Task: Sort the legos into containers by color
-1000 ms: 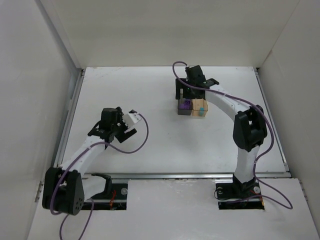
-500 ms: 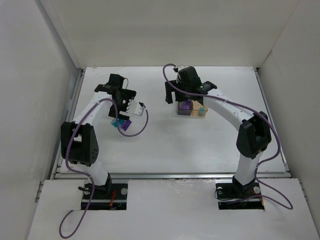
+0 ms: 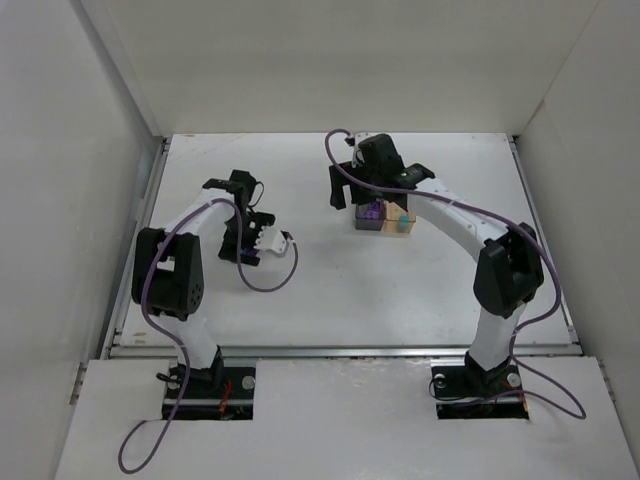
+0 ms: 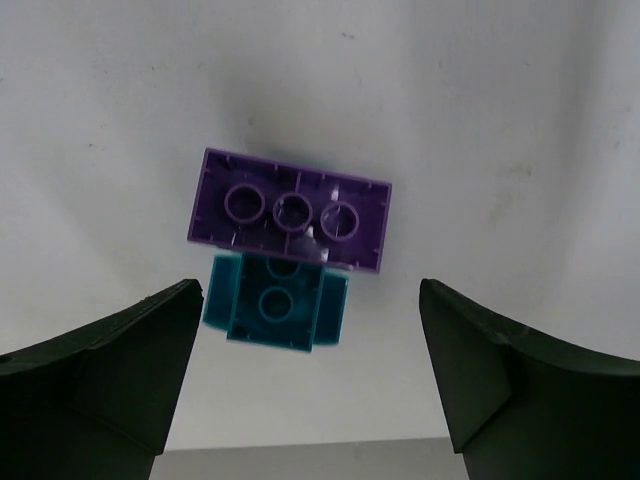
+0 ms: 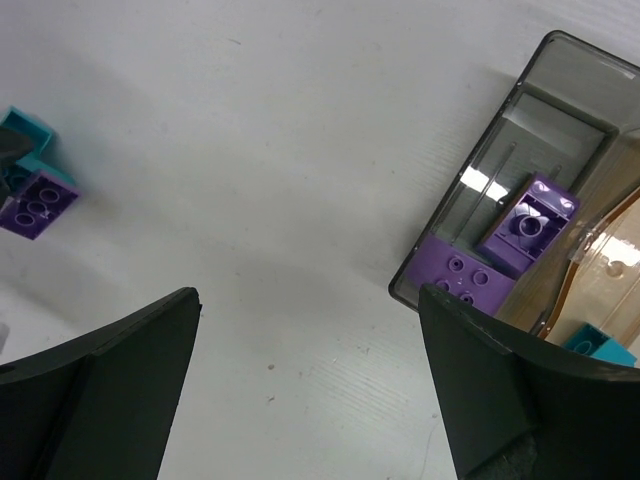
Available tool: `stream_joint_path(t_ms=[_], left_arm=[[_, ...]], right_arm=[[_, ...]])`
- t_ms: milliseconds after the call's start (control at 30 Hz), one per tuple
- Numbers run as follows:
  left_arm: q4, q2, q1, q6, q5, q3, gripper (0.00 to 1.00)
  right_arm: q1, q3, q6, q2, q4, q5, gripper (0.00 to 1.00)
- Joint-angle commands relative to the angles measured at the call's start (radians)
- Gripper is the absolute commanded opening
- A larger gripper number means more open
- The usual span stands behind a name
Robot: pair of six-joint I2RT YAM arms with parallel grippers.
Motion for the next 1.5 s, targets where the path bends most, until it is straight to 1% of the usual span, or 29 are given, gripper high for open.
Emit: stream_joint_path(t_ms=[0, 33, 67, 133, 167, 267, 300, 367, 400, 467, 567, 600, 633, 667, 700, 733, 767, 800, 867, 900, 933, 967, 1033, 1067, 1133, 1200, 1267, 1367, 1467], left_arm=[[-0.007, 0.044, -0.001, -0.069, 0.055, 0.017, 0.83], [0.002, 0.053, -0.001, -0.069, 0.055, 0.017, 0.71], [0.002, 0.054, -0.001, -0.069, 0.055, 0.017, 0.66], [0.023, 0.054, -0.001, -0.069, 0.055, -0.014, 0.58], [0.033, 0.041, -0.001, -0.069, 0.055, -0.038, 0.49], [0.043, 0.032, -0.001, -0.069, 0.055, -0.057, 0.31], [0.043, 0.032, -0.001, -0.086, 0.055, -0.057, 0.18], [0.043, 0.032, -0.001, -0.127, 0.064, -0.057, 0.03], [0.043, 0.023, -0.001, -0.141, 0.073, -0.046, 0.00], [0.043, 0.011, -0.001, -0.185, 0.093, -0.034, 0.00], [0.005, -0.032, -0.001, -0.256, 0.246, 0.058, 0.00], [-0.009, -0.057, -0.001, -0.306, 0.374, 0.125, 0.00], [-0.018, -0.069, -0.001, -0.337, 0.444, 0.159, 0.00], [-0.018, -0.081, -0.001, -0.369, 0.510, 0.188, 0.00], [-0.018, -0.095, -0.001, -0.398, 0.573, 0.211, 0.00], [-0.009, -0.121, -0.011, -0.425, 0.674, 0.242, 0.00], [0.014, -0.135, -0.026, -0.511, 0.707, 0.242, 0.00], [0.102, -0.149, -0.039, -0.581, 0.724, 0.242, 0.00], [0.201, -0.184, -0.079, -0.713, 0.724, 0.227, 0.00], [0.267, -0.184, -0.091, -0.807, 0.724, 0.227, 0.00], [0.298, -0.184, -0.103, -0.860, 0.724, 0.227, 0.00], [0.336, -0.184, -0.135, -0.932, 0.674, 0.227, 0.00], [0.422, -0.175, -0.174, -1.119, 0.585, 0.227, 0.00], [0.422, -0.163, -0.192, -1.141, 0.514, 0.251, 0.00], [0.422, -0.163, -0.243, -1.153, 0.471, 0.264, 0.00], [0.433, -0.163, -0.266, -1.176, 0.424, 0.264, 0.00], [0.458, -0.163, -0.278, -1.196, 0.403, 0.264, 0.00], [0.470, -0.163, -0.289, -1.218, 0.371, 0.273, 0.00], [0.479, -0.172, -0.298, -1.227, 0.350, 0.273, 0.00]], right_arm=[[-0.005, 0.027, 0.001, 0.006, 0.046, -0.031, 0.95], [-0.005, 0.027, 0.001, 0.006, 0.046, -0.031, 0.95], [-0.005, 0.027, 0.001, 0.006, 0.046, -0.031, 0.95], [-0.005, 0.005, 0.001, -0.005, 0.046, -0.019, 0.95], [-0.005, 0.005, 0.001, -0.014, 0.046, -0.019, 0.95], [-0.005, -0.005, 0.010, -0.023, 0.046, -0.019, 0.95], [-0.005, -0.005, 0.010, -0.023, 0.046, -0.019, 0.95], [-0.005, -0.005, 0.019, -0.045, 0.046, -0.030, 0.95], [-0.014, -0.005, 0.019, -0.045, 0.046, -0.030, 0.95], [-0.014, -0.005, 0.019, -0.080, 0.025, -0.039, 0.95], [-0.051, -0.041, 0.030, -0.129, 0.024, -0.112, 0.95], [-0.063, -0.057, 0.030, -0.176, 0.044, -0.141, 0.95], [-0.074, -0.080, 0.041, -0.206, 0.067, -0.180, 0.95], [-0.097, -0.135, 0.041, -0.236, 0.095, -0.268, 0.95], [-0.106, -0.160, 0.061, -0.293, 0.154, -0.321, 0.95], [-0.107, -0.179, 0.071, -0.315, 0.178, -0.373, 0.95], [-0.120, -0.188, 0.084, -0.332, 0.187, -0.436, 0.95], [-0.120, -0.188, 0.096, -0.344, 0.187, -0.448, 0.95], [-0.120, -0.176, 0.157, -0.364, 0.187, -0.448, 0.95], [-0.110, -0.176, 0.188, -0.364, 0.187, -0.429, 0.95], [-0.097, -0.176, 0.221, -0.364, 0.187, -0.410, 0.95], [-0.085, -0.167, 0.283, -0.373, 0.199, -0.393, 0.94], [-0.035, -0.167, 0.330, -0.373, 0.213, -0.321, 0.94], [-0.015, -0.154, 0.366, -0.373, 0.233, -0.292, 0.94], [0.040, -0.127, 0.380, -0.373, 0.233, -0.193, 0.93], [0.055, -0.098, 0.400, -0.335, 0.198, -0.137, 0.91], [0.065, -0.088, 0.409, -0.324, 0.189, -0.108, 0.86], [0.074, -0.098, 0.418, -0.313, 0.170, -0.074, 0.83], [0.087, -0.107, 0.418, -0.293, 0.159, -0.060, 0.83]])
